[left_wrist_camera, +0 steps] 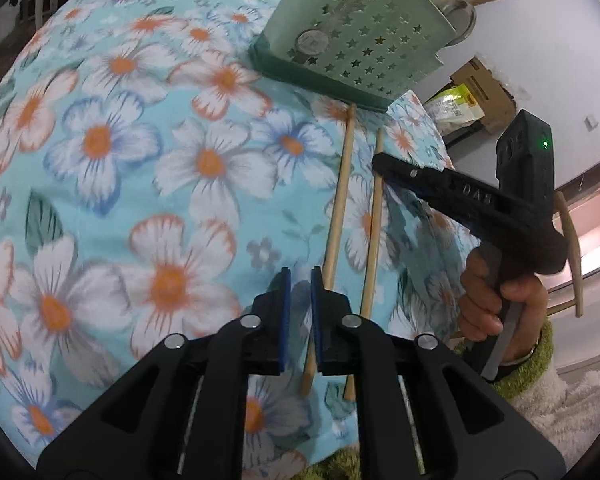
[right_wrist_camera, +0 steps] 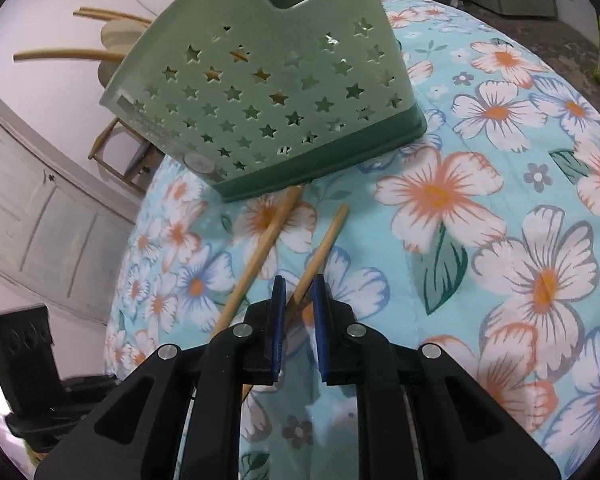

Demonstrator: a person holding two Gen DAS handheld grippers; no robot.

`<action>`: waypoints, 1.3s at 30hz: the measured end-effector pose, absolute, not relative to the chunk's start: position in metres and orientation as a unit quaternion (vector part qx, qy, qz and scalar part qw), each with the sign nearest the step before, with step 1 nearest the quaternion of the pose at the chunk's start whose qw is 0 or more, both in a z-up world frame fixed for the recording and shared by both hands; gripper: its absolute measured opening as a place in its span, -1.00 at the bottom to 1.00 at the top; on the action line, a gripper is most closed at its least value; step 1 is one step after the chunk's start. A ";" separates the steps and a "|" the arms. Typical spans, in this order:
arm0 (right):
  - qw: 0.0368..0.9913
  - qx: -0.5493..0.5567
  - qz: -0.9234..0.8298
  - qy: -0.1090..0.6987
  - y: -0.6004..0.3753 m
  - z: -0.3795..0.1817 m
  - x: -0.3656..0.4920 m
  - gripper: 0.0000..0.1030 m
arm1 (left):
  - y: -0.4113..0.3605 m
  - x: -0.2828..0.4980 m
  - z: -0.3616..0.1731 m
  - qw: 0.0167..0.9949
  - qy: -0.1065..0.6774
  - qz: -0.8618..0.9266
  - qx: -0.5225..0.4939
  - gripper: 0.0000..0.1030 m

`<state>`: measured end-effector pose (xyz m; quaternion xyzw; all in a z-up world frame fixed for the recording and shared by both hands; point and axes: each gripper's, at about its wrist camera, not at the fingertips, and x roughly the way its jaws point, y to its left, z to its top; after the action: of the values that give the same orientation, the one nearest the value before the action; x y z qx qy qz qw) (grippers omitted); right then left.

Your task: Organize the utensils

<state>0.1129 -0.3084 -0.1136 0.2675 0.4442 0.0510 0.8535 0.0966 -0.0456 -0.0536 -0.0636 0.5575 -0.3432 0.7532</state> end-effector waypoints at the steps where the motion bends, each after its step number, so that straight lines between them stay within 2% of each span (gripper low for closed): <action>1: 0.856 0.255 0.049 0.446 -0.304 -0.114 0.115 -0.73 | -0.051 0.099 -0.051 0.757 0.553 -0.344 -0.053 -0.74; 10: 0.882 0.158 0.047 0.441 -0.278 -0.112 0.123 -0.72 | -0.089 0.105 -0.046 0.794 0.505 -0.333 0.059 -0.72; 12: 0.885 0.146 0.049 0.439 -0.275 -0.112 0.123 -0.72 | -0.094 0.105 -0.048 0.798 0.502 -0.325 0.078 -0.96; 29: 0.888 0.135 0.081 0.432 -0.275 -0.110 0.118 -0.73 | -0.018 0.082 -0.046 0.814 0.530 -0.237 0.016 -1.00; 31: 0.890 0.122 0.083 0.432 -0.268 -0.110 0.118 -0.73 | -0.016 0.086 -0.042 0.817 0.525 -0.238 0.006 -0.95; 33: 0.892 0.110 0.084 0.431 -0.263 -0.110 0.118 -0.73 | -0.016 0.089 -0.038 0.821 0.518 -0.240 0.000 -0.76; 39: 0.891 0.118 0.089 0.429 -0.264 -0.111 0.117 -0.74 | -0.038 0.101 -0.029 0.817 0.508 -0.273 -0.001 -0.47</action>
<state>0.1167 -0.2639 -0.1114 0.1179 0.4293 0.0886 0.8911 0.1013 -0.0382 -0.0287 -0.0008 0.5077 -0.2731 0.8171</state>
